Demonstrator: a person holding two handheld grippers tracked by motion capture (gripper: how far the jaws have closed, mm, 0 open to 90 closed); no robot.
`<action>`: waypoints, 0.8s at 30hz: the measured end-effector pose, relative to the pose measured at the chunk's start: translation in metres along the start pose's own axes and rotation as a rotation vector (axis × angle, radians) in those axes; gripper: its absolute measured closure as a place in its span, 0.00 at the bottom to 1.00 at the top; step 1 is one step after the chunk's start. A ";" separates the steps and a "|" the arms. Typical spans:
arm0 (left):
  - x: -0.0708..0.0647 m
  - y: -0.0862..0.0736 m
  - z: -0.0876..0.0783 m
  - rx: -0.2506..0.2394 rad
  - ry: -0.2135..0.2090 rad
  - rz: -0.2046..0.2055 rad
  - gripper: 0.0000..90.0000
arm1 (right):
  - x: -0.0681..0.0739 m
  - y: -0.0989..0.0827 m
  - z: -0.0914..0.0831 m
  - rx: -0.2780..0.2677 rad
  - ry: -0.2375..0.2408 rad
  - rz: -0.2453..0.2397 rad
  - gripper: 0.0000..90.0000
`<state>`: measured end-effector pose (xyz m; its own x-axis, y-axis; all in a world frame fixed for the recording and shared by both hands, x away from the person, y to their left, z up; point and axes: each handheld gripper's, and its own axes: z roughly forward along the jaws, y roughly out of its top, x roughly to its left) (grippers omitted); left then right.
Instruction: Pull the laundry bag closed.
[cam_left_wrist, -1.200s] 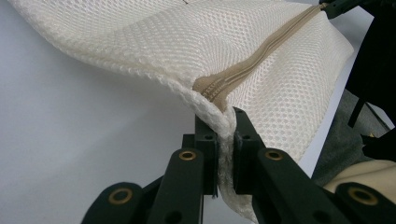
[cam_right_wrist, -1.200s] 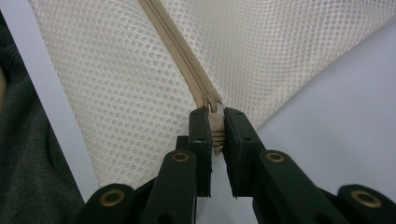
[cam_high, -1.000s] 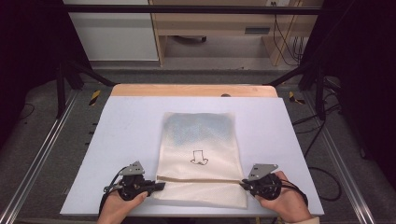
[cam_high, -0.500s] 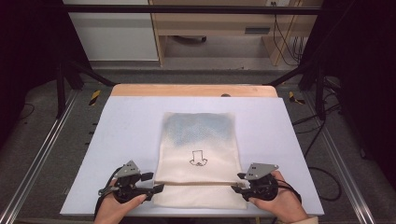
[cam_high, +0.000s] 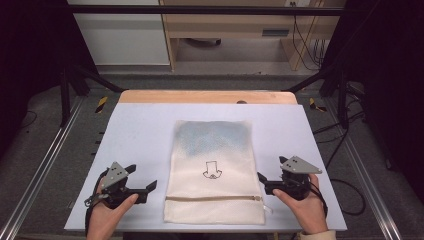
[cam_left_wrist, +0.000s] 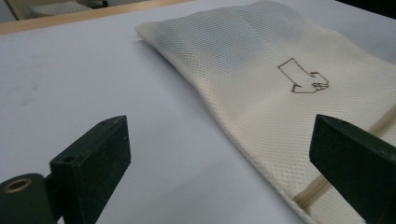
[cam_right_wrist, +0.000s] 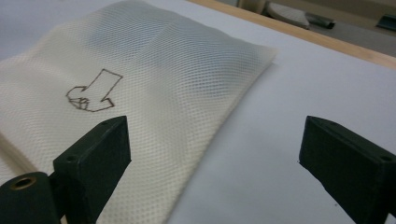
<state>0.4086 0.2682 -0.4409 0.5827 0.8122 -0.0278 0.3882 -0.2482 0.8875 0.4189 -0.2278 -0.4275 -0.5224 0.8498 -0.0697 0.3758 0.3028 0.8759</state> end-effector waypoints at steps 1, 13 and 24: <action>0.003 0.000 -0.001 -0.011 0.009 -0.005 0.06 | -0.002 -0.001 -0.001 0.003 -0.006 0.010 0.07; 0.036 -0.006 -0.011 -0.026 0.090 -0.013 0.05 | -0.033 -0.016 -0.008 0.013 -0.085 0.075 0.07; 0.051 -0.012 -0.008 -0.012 0.145 0.043 0.04 | -0.051 -0.033 -0.009 0.027 -0.141 0.085 0.07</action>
<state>0.4279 0.3166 -0.4493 0.4891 0.8689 0.0765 0.3561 -0.2790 0.8918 0.4264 -0.2847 -0.4487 -0.3761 0.9244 -0.0637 0.4357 0.2371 0.8683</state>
